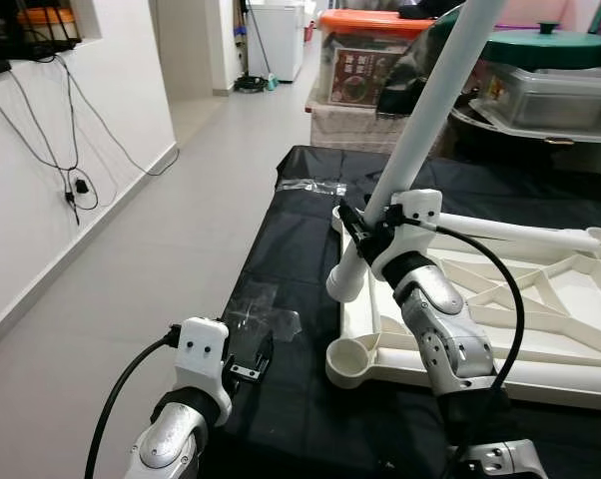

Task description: Building children table

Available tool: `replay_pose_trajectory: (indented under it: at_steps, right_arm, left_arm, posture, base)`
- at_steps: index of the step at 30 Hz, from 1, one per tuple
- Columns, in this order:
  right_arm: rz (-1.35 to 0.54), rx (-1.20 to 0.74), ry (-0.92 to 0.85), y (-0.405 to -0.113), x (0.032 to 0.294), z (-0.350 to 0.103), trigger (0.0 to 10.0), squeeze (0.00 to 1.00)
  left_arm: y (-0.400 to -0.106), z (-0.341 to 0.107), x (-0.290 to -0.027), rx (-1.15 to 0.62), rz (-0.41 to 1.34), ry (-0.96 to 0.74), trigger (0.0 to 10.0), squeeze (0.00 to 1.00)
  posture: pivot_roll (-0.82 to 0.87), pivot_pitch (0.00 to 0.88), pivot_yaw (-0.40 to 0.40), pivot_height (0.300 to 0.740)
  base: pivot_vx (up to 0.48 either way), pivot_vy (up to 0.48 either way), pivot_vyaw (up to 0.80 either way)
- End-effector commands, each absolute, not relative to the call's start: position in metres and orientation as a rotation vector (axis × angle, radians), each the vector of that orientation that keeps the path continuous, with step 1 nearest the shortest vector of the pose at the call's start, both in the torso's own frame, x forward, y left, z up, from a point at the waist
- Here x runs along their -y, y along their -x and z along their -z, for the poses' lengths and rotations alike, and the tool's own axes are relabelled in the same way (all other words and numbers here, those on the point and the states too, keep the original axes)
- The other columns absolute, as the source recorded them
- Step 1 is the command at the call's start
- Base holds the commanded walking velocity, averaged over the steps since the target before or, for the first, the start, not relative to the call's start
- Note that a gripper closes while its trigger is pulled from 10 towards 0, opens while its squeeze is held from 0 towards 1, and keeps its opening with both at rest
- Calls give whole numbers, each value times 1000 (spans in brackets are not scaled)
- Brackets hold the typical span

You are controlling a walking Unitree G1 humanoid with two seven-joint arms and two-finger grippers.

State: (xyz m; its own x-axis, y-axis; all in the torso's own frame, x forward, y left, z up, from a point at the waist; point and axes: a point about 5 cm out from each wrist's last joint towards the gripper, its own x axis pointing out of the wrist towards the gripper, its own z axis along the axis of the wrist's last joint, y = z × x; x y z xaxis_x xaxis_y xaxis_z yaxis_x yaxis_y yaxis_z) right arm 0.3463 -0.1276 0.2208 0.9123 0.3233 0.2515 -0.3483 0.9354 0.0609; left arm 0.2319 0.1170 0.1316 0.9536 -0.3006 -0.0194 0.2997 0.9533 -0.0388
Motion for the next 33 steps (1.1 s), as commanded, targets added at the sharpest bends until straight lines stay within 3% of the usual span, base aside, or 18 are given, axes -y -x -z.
replay_pose_trajectory:
  at_steps: [1, 7, 16, 22, 26, 33]
  right_arm:
    - [-377, 289, -115, -346, 126, -232, 10000, 0]
    - [-440, 297, -161, -344, 124, -236, 10000, 0]
    - [-803, 198, -192, -341, 141, -238, 10000, 0]
    - [-990, 118, -138, -345, 170, -243, 10000, 0]
    - [-1028, 95, -132, -346, 176, -244, 10000, 0]
    - [-1291, -9, -47, -333, 178, -230, 10000, 0]
  left_arm:
    - [-230, -129, -118, -32, 303, 27, 10000, 0]
    - [-229, -129, -118, -35, 299, 27, 10000, 0]
    - [-219, -130, -121, -50, 340, 62, 10000, 0]
    - [-198, -139, -108, -66, 482, 126, 10000, 0]
    - [-192, -140, -104, -75, 513, 132, 10000, 0]
    - [-176, -146, -103, -101, 508, 141, 10000, 0]
  posture:
    - [127, 0, -49, 740]
    - [130, 0, -49, 740]
    - [134, 11, -42, 740]
    - [146, 83, -41, 740]
    - [150, 102, -41, 740]
    - [164, 180, -32, 740]
  base:
    - [0, 0, -800]
    - [0, 0, -747]
    - [0, 0, 0]
    - [0, 0, 0]
    - [0, 0, 0]
    - [0, 0, 0]
